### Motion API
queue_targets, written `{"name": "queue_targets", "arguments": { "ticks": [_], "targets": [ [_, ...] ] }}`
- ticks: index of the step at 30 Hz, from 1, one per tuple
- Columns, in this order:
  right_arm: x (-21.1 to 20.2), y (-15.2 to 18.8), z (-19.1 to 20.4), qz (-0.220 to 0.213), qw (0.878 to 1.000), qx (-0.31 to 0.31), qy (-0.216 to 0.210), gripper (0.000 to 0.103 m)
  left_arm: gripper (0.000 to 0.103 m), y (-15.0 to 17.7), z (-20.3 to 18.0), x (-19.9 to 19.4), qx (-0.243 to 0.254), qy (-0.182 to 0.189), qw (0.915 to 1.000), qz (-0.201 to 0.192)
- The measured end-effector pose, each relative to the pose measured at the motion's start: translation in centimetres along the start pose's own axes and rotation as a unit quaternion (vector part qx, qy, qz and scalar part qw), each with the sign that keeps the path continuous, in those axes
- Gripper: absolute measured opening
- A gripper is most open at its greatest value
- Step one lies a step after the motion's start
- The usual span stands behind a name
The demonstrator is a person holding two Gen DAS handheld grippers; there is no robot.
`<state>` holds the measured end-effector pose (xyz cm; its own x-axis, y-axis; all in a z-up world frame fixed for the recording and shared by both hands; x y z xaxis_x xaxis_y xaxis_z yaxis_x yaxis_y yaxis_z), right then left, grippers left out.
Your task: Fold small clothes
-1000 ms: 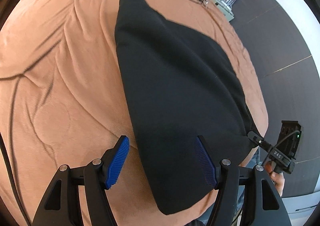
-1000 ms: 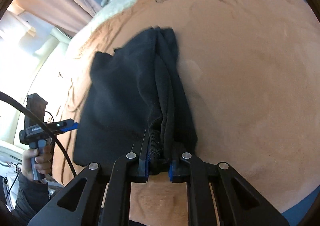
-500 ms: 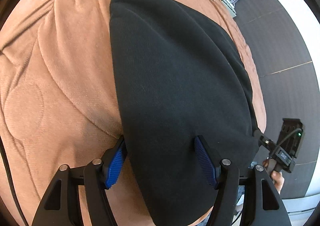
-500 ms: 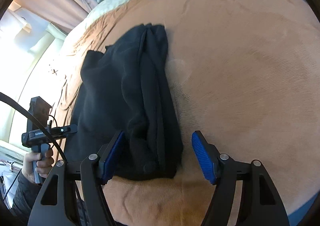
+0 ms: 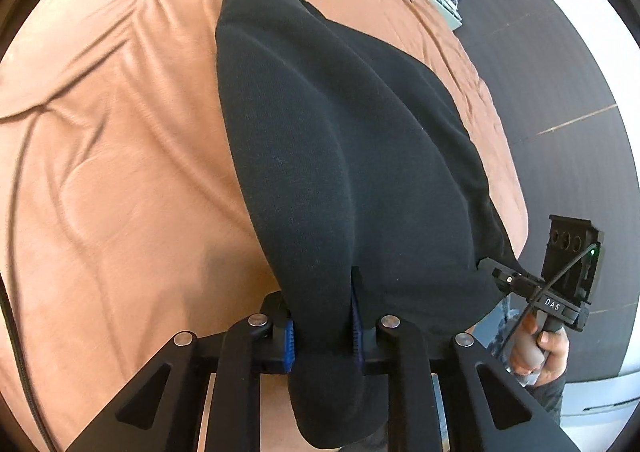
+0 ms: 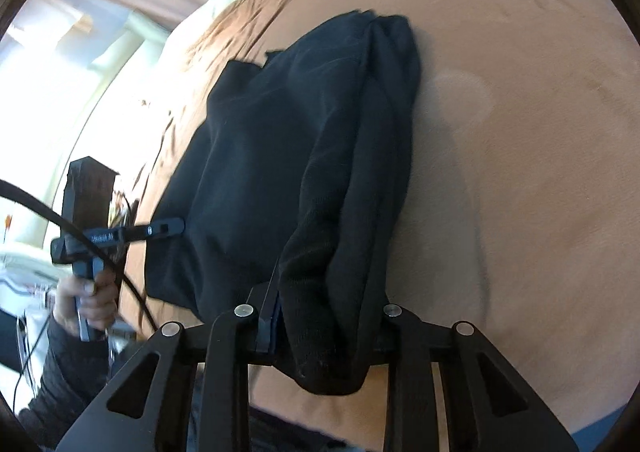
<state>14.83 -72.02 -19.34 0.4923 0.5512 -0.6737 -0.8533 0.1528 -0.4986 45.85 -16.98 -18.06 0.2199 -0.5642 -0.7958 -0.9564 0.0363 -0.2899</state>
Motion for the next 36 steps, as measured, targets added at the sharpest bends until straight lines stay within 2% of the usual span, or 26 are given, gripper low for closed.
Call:
{"name": "queue_targets", "arguments": {
  "ticks": [8, 12, 15, 17, 19, 22, 30, 35, 36],
  "targets": [
    [2.2, 3.1, 2.4, 0.048, 0.998, -0.008, -0.048, 0.024, 0.022, 4.1, 2.7, -3.7, 0.003, -0.011, 0.9999, 0.007],
    [3.5, 3.0, 3.1, 0.061, 0.996, -0.012, -0.061, 0.024, 0.022, 5.8, 4.2, -5.0, -0.002, -0.013, 0.9999, 0.007],
    [4.2, 2.8, 3.6, 0.074, 0.995, -0.026, -0.055, 0.027, 0.024, 6.8, 4.9, -5.3, -0.003, -0.010, 0.9999, 0.012],
    [3.9, 1.6, 3.2, 0.068, 0.997, -0.033, -0.030, 0.031, 0.030, 6.4, 4.6, -4.6, 0.004, -0.024, 0.9996, 0.016],
    [2.9, 0.4, 2.9, 0.050, 0.998, -0.039, -0.016, 0.035, 0.043, 6.0, 4.7, -4.7, 0.014, -0.061, 0.9977, 0.026],
    [1.8, -1.9, 1.8, 0.022, 0.999, -0.030, -0.016, 0.035, 0.052, 4.8, 5.0, -5.9, 0.019, -0.070, 0.9974, 0.004],
    [1.9, -9.2, -0.2, -0.027, 0.999, 0.007, -0.042, 0.035, 0.053, 0.6, 4.7, -6.2, 0.004, -0.049, 0.9978, -0.045],
    [4.9, -12.3, -0.4, -0.021, 0.998, 0.025, -0.058, 0.035, 0.053, -1.7, 5.2, -5.7, -0.008, -0.034, 0.9973, -0.065],
    [5.4, -12.6, -0.7, -0.020, 0.998, 0.027, -0.061, 0.035, 0.053, -1.7, 6.0, -6.5, -0.008, -0.031, 0.9972, -0.068]
  ]
}}
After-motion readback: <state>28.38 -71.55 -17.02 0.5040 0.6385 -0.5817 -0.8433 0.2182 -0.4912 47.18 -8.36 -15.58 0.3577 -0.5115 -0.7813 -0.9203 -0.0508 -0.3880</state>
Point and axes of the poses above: each gripper's, at about its wrist camera, not at the fingertips, and x roughly the way its jaws point, z to its left, y to its underside, the point moved 5 cm from there along x, roughly the way its jaws point, and after that the axes turned 5 degrees about -z, right-handed, at the moved point
